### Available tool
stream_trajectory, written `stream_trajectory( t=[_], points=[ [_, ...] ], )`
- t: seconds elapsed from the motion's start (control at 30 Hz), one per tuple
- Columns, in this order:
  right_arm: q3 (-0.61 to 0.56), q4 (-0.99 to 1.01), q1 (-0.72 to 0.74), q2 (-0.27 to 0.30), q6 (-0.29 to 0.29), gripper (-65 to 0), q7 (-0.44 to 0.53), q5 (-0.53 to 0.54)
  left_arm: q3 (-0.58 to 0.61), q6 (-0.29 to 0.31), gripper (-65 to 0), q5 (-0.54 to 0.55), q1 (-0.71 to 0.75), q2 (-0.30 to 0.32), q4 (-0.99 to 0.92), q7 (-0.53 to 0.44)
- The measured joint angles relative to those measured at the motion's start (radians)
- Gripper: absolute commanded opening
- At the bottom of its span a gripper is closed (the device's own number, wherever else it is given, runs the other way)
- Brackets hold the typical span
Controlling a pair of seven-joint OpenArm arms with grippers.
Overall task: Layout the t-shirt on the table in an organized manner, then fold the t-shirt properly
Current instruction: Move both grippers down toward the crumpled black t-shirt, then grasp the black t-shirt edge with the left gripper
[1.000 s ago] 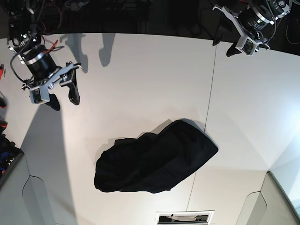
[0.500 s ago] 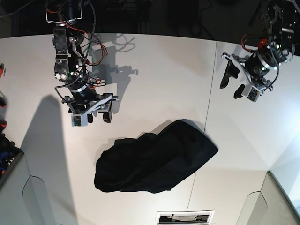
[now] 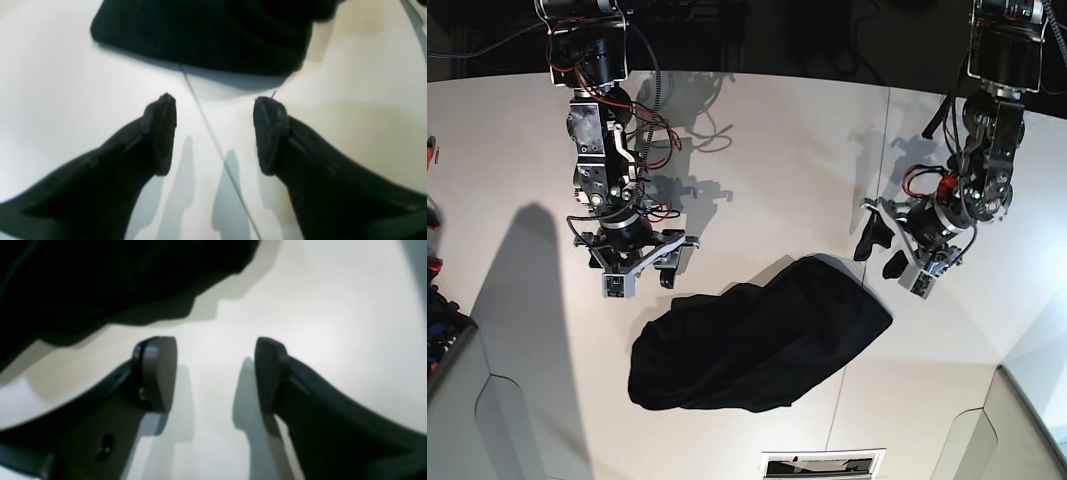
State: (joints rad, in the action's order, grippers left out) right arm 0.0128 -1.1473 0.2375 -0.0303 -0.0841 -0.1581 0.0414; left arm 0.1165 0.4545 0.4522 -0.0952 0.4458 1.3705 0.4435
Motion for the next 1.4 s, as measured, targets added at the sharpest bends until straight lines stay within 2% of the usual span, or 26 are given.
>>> stream_trajectory(
  t=[0.23, 0.53, 0.57, 0.6, 0.7, 0.77, 0.9, 1.13, 1.27, 1.4],
  points=[
    [0.001, 0.002, 0.001, 0.002, 0.002, -28.3, 0.000, -0.001, 0.001, 0.000, -25.9, -0.044, -0.100, -0.080, -0.143, -0.029],
    [0.001, 0.002, 0.001, 0.000, 0.002, -28.3, 0.000, -0.001, 0.022, -0.005, -26.1, -0.185, -0.201, -0.169, -0.328, -0.143],
    [0.001, 0.002, 0.001, 0.000, 0.002, -28.3, 0.001, -0.001, 0.029, -0.006, -28.0, -0.193, -0.203, -0.174, -0.332, -0.154],
    [0.000, 0.002, 0.001, -0.001, 0.002, -28.3, 0.001, -0.001, 0.037, -0.005, -34.1, -0.192, -0.201, -0.177, -0.332, -0.166],
    [0.001, 0.002, 0.000, -0.003, 0.002, -28.3, 0.000, -0.001, 0.040, 0.002, -64.4, -0.190, -0.199, -0.174, -0.332, -0.170],
    [0.001, 0.002, 0.001, -0.003, 0.002, -28.3, 0.002, -0.001, 0.040, 0.027, -65.0, -0.188, -0.199, -0.162, -0.313, -0.134],
    [0.001, 0.002, -0.003, -0.003, 0.002, -28.3, -0.002, -0.004, 0.034, 0.047, -65.0, -0.134, -0.173, -0.108, -0.175, -0.043],
    [0.000, -0.001, -0.038, -0.003, -0.001, -28.3, 0.034, -0.005, -0.026, 0.042, -65.0, 0.062, -0.145, 0.061, 0.324, 0.136],
    [0.000, -0.006, -0.056, -0.003, 0.000, -28.3, 0.048, -0.007, -0.025, 0.047, -65.0, 0.069, -0.139, 0.118, 0.587, 0.160],
    [0.000, -0.010, -0.075, -0.003, -0.002, -28.3, 0.068, -0.006, -0.025, 0.055, -65.0, 0.085, -0.146, 0.134, 0.811, 0.143]
  ],
)
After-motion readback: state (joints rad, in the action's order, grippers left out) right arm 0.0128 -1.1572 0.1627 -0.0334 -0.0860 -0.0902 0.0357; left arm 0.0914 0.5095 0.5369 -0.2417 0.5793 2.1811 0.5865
